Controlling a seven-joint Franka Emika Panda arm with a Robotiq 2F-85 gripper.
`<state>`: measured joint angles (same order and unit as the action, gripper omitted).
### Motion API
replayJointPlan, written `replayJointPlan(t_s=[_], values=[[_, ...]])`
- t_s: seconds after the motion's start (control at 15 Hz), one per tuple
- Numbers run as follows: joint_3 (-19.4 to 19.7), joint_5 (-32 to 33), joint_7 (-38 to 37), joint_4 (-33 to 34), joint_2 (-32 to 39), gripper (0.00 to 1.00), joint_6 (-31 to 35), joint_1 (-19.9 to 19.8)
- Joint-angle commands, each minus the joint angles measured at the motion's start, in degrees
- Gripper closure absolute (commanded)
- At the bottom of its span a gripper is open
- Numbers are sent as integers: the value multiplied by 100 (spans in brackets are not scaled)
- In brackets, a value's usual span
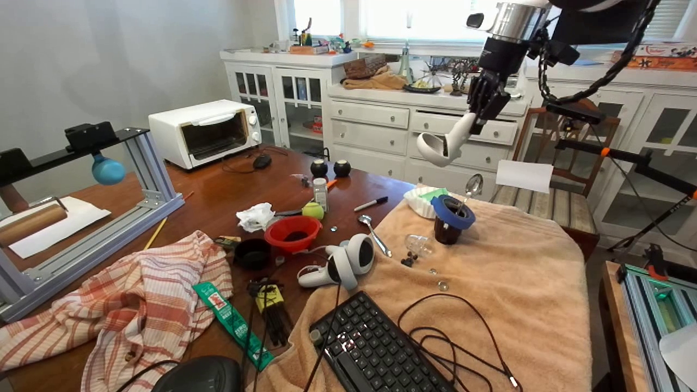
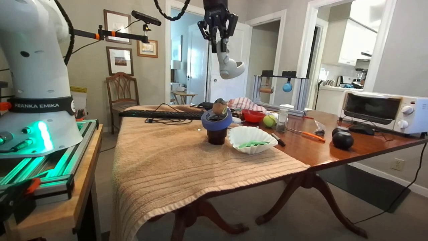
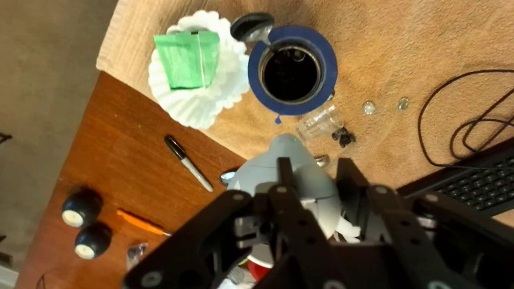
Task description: Move the white remote to the left then move the hand sanitizer to the right
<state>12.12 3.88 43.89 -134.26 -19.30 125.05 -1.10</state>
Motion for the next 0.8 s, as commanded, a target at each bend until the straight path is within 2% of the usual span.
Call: replayJointPlan(t_s=[0.0,0.2,0.33,0.47,0.53,0.73], values=[[126,-592,1157,710,741,92,-25,288],[-5,-806,1762,1340,1299,92,-243,212],[-133,-662,1811,1655,1546,92,-346,99],[-227,-441,1736,1678,1525,92,-300,-8],[-273,-564,1648,1467,1434,67,-116,-27],[-303,-542,1673,1580,1502,67,-136,-72]])
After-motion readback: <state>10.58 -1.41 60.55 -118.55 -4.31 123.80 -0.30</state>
